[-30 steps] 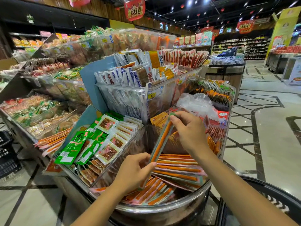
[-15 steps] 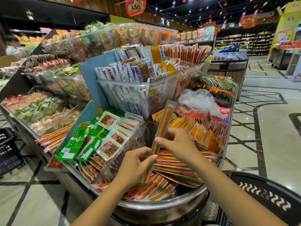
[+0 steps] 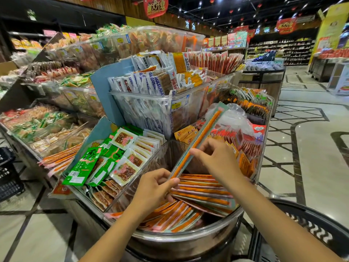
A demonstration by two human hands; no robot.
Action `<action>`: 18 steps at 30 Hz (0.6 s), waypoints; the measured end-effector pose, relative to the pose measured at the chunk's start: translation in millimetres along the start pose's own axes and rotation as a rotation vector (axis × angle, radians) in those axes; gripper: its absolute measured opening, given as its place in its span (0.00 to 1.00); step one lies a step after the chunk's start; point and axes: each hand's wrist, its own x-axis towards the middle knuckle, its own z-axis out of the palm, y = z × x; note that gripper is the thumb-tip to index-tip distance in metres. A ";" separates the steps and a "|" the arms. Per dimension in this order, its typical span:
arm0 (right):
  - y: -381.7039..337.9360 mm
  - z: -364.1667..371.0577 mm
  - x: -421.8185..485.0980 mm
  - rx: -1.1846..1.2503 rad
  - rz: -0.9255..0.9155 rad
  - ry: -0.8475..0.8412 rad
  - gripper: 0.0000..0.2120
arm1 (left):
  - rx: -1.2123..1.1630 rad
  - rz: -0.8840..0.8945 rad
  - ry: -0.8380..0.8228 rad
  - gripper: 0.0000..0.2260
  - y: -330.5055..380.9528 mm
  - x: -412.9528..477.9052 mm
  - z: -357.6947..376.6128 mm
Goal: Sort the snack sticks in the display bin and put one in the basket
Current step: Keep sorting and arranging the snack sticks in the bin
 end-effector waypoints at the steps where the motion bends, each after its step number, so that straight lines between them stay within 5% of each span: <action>1: -0.6 1.0 -3.2 -0.043 -0.054 0.001 0.13 | -0.019 -0.010 0.003 0.05 0.3 0.0 -1.1; 5: -7.0 2.9 -8.6 -0.203 -0.386 -0.067 0.07 | -0.047 -0.016 0.014 0.05 0.2 1.0 -7.2; 7: -9.9 3.6 -6.3 -0.301 -0.453 -0.179 0.16 | -0.020 0.000 0.014 0.04 3.9 1.2 -11.6; 12: -19.8 0.0 4.1 -0.453 -0.412 -0.257 0.12 | 0.106 0.065 0.107 0.02 17.6 1.0 -32.6; 18: -16.6 1.3 5.8 -0.225 -0.258 -0.210 0.04 | -0.097 0.074 0.290 0.06 39.6 4.8 -71.0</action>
